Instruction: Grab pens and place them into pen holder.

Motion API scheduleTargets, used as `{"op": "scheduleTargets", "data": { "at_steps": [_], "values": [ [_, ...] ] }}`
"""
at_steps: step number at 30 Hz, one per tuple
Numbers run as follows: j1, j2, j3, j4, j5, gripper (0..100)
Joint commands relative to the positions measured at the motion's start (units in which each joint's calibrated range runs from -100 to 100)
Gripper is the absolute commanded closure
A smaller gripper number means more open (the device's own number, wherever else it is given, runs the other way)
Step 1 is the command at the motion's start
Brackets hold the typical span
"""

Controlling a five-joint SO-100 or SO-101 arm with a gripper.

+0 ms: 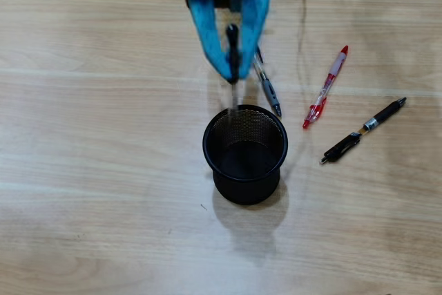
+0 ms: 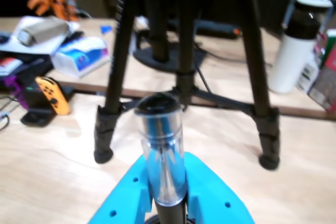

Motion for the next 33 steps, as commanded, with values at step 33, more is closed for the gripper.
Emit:
{"op": "scheduleTargets", "data": {
  "at_steps": [33],
  "values": [
    [-0.36,-7.77,-3.76,33.3,9.04,98]
  ]
}}
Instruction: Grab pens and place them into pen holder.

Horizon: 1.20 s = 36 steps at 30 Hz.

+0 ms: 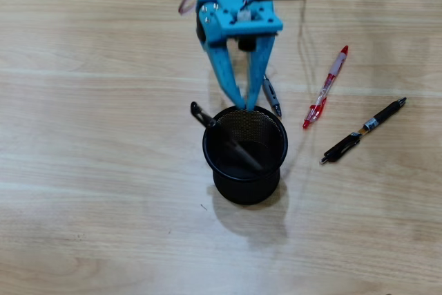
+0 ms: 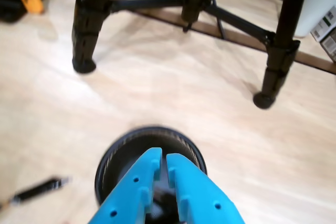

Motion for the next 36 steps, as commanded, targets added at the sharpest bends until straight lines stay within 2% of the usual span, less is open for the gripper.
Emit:
{"op": "scheduleTargets", "data": {
  "at_steps": [1,7,13,18,23,24,26,30,32,36],
  "values": [
    [-0.06,-7.17,-11.51,23.95,3.22,98],
    [-2.44,-12.27,-14.68,42.9,5.47,98],
    [-6.37,-14.9,-14.77,51.29,9.09,98],
    [-8.93,-14.39,-12.51,54.57,9.61,98],
    [-9.48,-10.23,-4.27,53.84,7.88,98],
    [-9.58,-8.87,0.16,53.75,4.64,98],
    [-9.58,-7.94,3.96,53.38,1.55,98],
    [-9.58,-7.26,10.03,47.55,-0.34,98],
    [-9.48,-6.92,15.82,40.35,-0.39,98],
    [-9.12,-6.83,21.16,35.89,-1.7,96]
  ]
}}
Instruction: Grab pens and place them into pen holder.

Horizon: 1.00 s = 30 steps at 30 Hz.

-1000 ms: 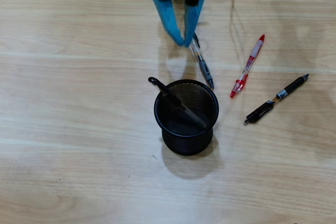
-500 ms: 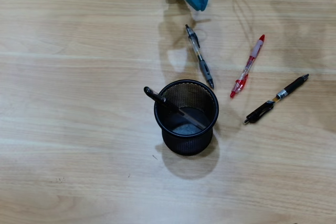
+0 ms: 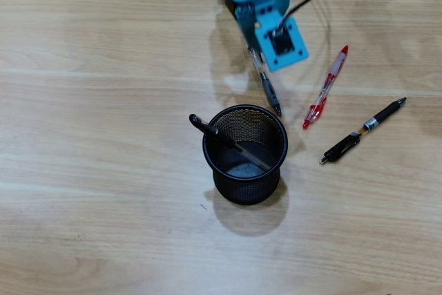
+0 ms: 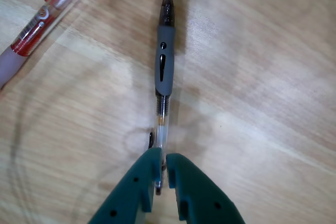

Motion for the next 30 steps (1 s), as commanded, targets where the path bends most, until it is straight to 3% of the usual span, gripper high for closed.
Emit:
{"op": "scheduleTargets", "data": {
  "at_steps": [1,7,17,30],
  "values": [
    [0.14,-0.29,4.14,-4.35,-2.38,95],
    [-1.05,-0.29,5.22,-4.89,-2.96,84],
    [-3.89,3.02,4.77,-5.17,-3.06,82],
    [-8.28,14.32,5.5,-15.37,-7.3,83]
  ]
}}
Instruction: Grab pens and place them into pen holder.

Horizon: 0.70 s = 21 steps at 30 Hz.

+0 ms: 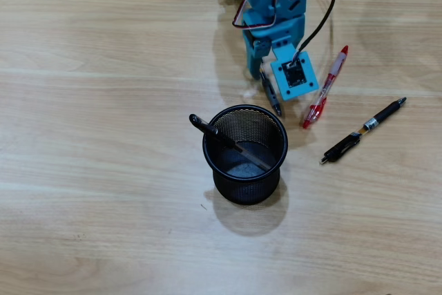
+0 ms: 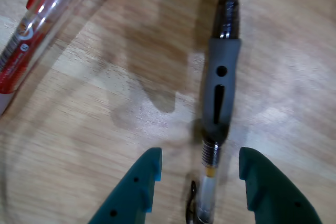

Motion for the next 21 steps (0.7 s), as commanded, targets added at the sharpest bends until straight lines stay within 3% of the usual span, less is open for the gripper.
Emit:
{"op": "scheduleTargets", "data": {
  "at_steps": [1,8,15,21],
  "values": [
    [-0.75,2.25,-0.36,-2.45,-1.06,83],
    [0.07,4.21,-0.36,-3.91,-1.11,83],
    [0.53,4.21,-0.18,-3.91,-1.11,96],
    [0.8,4.21,-0.18,-3.82,-1.11,98]
  ]
}}
